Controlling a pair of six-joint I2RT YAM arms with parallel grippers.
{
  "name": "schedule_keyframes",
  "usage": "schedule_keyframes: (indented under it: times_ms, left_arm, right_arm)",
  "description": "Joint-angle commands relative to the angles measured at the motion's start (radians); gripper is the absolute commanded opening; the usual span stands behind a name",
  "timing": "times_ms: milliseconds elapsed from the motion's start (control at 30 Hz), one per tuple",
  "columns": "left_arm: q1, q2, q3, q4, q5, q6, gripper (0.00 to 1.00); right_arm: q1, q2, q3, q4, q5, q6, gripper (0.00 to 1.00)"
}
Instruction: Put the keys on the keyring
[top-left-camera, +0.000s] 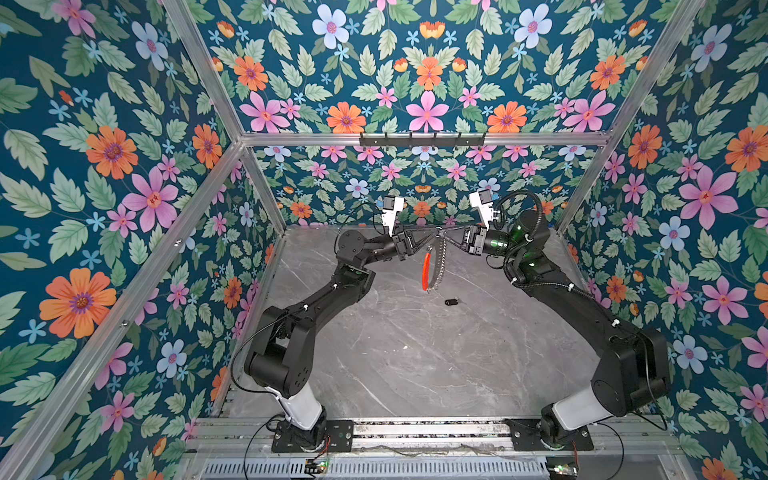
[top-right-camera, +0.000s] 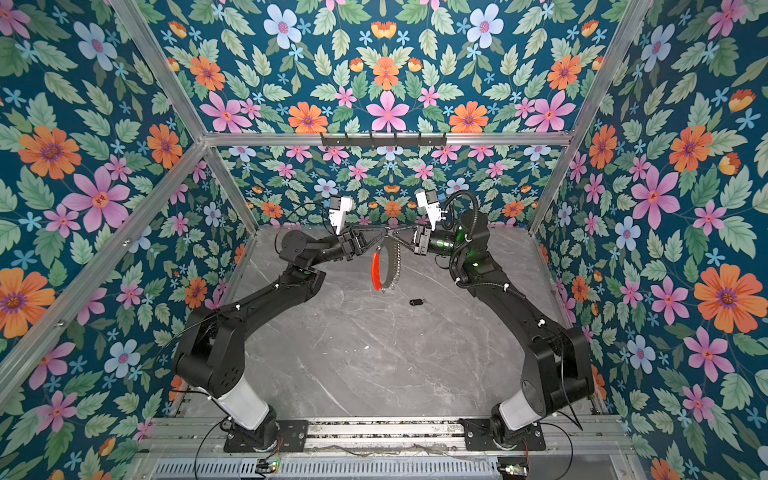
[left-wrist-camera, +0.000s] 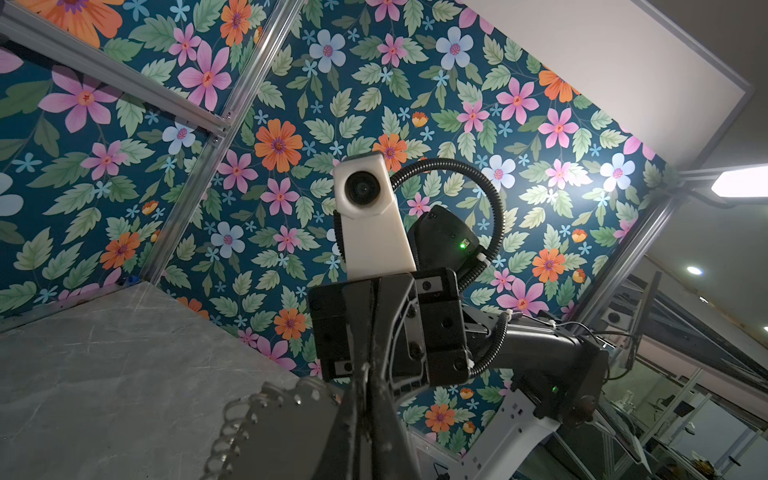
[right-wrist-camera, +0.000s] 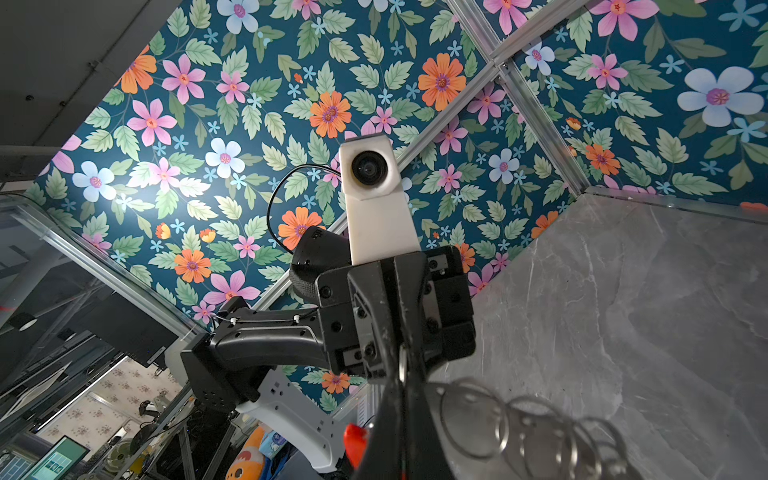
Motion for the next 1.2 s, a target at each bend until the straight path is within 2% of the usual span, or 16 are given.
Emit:
schedule_keyframes:
  times_ms: [0,267,300,367,400,467,533,600,667,900,1167]
  left_arm:
    - [-0.002,-0.001,0.003,0.041,0.036,0.005,0.00]
    - [-0.002,-0.019,-0.005,0.028,0.039,0.045,0.00]
    - [-0.002,-0.032,-0.008,0.001,0.036,0.087,0.00]
    - [-0.008,-0.078,-0.017,-0.150,0.022,0.248,0.00]
    - [-0.010,-0.105,-0.019,-0.241,0.010,0.354,0.00]
    - [-0.031,-0.172,-0.018,-0.470,-0.027,0.628,0.00]
    - [-0.058,-0.227,-0.022,-0.630,-0.074,0.864,0.00]
    - [-0.077,-0.265,-0.049,-0.680,-0.099,1.013,0.00]
    - [-0.087,-0.295,-0.080,-0.676,-0.113,1.093,0.00]
    - [-0.103,-0.319,-0.110,-0.677,-0.142,1.159,0.00]
    - [-0.116,-0.345,-0.143,-0.670,-0.150,1.189,0.00]
  right_arm:
    - [0.003,0.001,0.010,0.048,0.008,0.007,0.00]
    - [0.003,-0.007,0.008,0.015,0.016,-0.007,0.00]
    - [0.003,-0.012,0.008,-0.007,0.021,-0.018,0.07]
    - [-0.001,-0.034,0.009,-0.102,0.050,-0.076,0.28]
    - [-0.003,-0.046,0.007,-0.161,0.071,-0.114,0.32]
    - [-0.011,-0.084,-0.006,-0.273,0.144,-0.187,0.34]
    - [-0.027,-0.113,-0.029,-0.314,0.199,-0.204,0.35]
    - [-0.042,-0.133,-0.046,-0.334,0.230,-0.196,0.35]
    - [-0.045,-0.143,-0.042,-0.365,0.242,-0.194,0.35]
    - [-0.045,-0.149,-0.035,-0.366,0.204,-0.165,0.35]
    - [-0.044,-0.179,-0.058,-0.446,0.257,-0.200,0.35]
